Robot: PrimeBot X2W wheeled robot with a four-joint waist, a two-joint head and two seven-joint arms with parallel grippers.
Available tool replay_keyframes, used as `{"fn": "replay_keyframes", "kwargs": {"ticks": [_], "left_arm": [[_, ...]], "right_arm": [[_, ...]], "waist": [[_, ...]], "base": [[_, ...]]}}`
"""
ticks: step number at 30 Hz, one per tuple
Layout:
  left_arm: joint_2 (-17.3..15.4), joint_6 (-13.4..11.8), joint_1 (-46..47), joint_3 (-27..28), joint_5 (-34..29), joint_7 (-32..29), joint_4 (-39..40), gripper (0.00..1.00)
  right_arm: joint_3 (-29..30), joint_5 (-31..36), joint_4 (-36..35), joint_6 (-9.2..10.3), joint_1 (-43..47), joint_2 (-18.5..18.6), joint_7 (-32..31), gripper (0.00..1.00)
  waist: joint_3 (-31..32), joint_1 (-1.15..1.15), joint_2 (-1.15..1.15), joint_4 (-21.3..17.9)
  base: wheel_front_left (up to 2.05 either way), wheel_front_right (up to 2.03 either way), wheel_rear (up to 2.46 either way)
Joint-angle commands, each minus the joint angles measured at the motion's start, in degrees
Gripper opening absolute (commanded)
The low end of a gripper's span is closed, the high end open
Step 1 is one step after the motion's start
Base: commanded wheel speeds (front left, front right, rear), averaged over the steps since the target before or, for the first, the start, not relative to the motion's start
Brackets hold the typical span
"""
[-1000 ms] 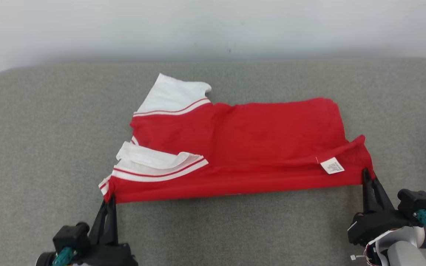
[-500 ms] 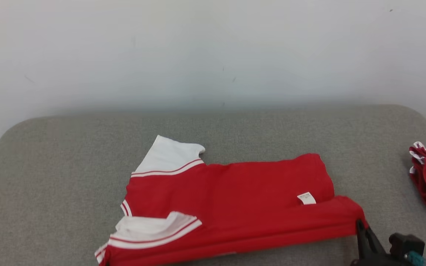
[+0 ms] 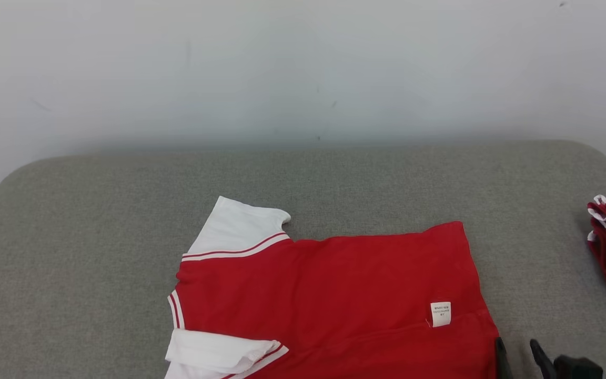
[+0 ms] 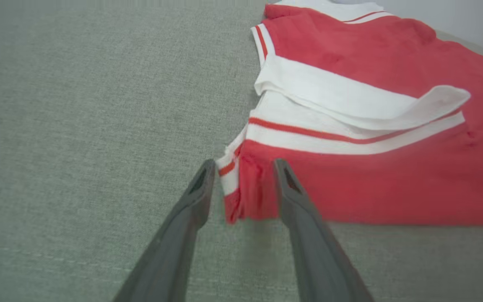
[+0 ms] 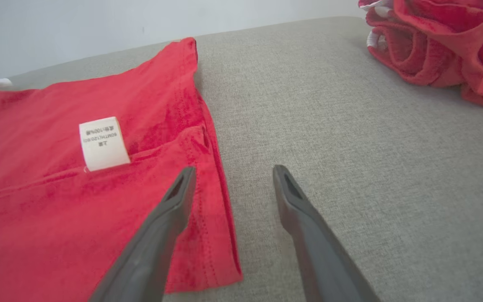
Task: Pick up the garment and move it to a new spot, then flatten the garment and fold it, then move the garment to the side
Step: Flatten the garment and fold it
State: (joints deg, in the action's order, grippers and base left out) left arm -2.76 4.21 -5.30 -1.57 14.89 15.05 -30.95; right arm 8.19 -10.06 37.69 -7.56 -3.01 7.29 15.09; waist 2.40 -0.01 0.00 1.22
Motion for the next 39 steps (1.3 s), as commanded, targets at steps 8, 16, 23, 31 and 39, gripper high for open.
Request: {"fn": "replay_keyframes", "kwargs": {"ticks": [8,16,23,31,39], "left_arm": [[-0.21,-0.76,5.78,-0.48,-3.24,0.17,5.14,1.00],[-1.36,1.79,18.55,-1.79,-7.53,0.17,2.95,1.00],[-4.82,3.23,35.13,-6.91,-7.49,-1.62,-7.60,1.00],[-9.73,3.21,50.38,-19.23,-2.21,-8.69,-13.37,1.00],[-14.18,3.23,55.87,-28.51,4.24,-11.71,-13.60,1.00]], "right_arm": [[-0.54,0.79,-3.25,0.12,-5.25,0.22,0.04,1.00],[-3.33,0.20,-0.62,0.12,-15.68,3.54,0.03,1.00],[-7.25,-1.01,5.43,0.12,-26.40,7.26,0.03,1.00],[-12.33,-4.64,16.90,0.12,-36.29,8.77,-3.36,1.00],[-16.54,-7.71,22.48,0.12,-39.80,9.41,-4.67,0.98]], "waist": [[-3.15,0.01,0.00,0.76],[-9.55,0.01,0.00,1.93],[-14.74,0.01,0.00,3.17],[-16.20,0.01,0.00,3.54],[-16.08,0.01,0.00,3.38]], "base": [[0.00,0.00,0.00],[0.00,0.00,0.00],[0.00,0.00,0.00],[0.00,0.00,0.00],[0.00,0.00,0.00]]}}
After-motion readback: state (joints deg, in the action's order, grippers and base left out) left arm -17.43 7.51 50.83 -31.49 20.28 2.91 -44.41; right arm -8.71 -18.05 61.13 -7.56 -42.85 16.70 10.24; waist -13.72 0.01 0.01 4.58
